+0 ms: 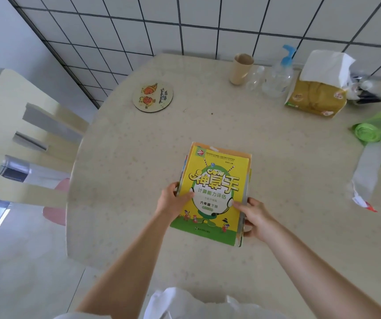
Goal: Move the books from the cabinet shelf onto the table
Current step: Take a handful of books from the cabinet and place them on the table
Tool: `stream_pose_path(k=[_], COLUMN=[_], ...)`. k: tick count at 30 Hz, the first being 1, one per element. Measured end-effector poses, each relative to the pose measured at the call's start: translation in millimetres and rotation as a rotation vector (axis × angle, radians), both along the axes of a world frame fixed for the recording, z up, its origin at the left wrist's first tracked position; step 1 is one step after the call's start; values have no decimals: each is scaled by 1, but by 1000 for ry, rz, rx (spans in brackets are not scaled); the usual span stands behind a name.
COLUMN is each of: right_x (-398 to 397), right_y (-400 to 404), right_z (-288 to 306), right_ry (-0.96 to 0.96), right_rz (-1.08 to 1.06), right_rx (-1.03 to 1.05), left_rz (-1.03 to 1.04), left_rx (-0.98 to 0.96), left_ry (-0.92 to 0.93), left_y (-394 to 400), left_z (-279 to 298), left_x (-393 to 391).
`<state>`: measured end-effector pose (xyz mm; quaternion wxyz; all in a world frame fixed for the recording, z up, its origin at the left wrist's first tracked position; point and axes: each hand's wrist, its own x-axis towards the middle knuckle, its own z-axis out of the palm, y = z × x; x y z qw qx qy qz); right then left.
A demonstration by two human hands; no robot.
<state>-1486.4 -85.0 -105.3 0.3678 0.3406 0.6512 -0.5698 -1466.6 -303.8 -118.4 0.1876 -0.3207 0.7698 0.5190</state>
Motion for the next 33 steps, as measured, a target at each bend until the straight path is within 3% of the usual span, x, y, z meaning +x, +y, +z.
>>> stream_pose_path(k=[13,19,25,28,31,33], right_x=[3,5,31,43,55,65], right_y=[5,-1,6,14,23,30], right_z=[-3,13,20,23,30,35], right_ry=[78,66,115,175,258,315], right_rz=[126,315,335,315,281,270], right_rx=[171,285,291,300,316,329], left_rz=[130,13,-47,-77,-179,-227], left_rx=[-217,-332,-296,-389,-545,-536], left_ry=[-12,-64,-42,24,239,340], left_y=[17,23,21,24,35,51], left_z=[10,23,31,37,47,55], left_x=[5,15,44,59,71,73])
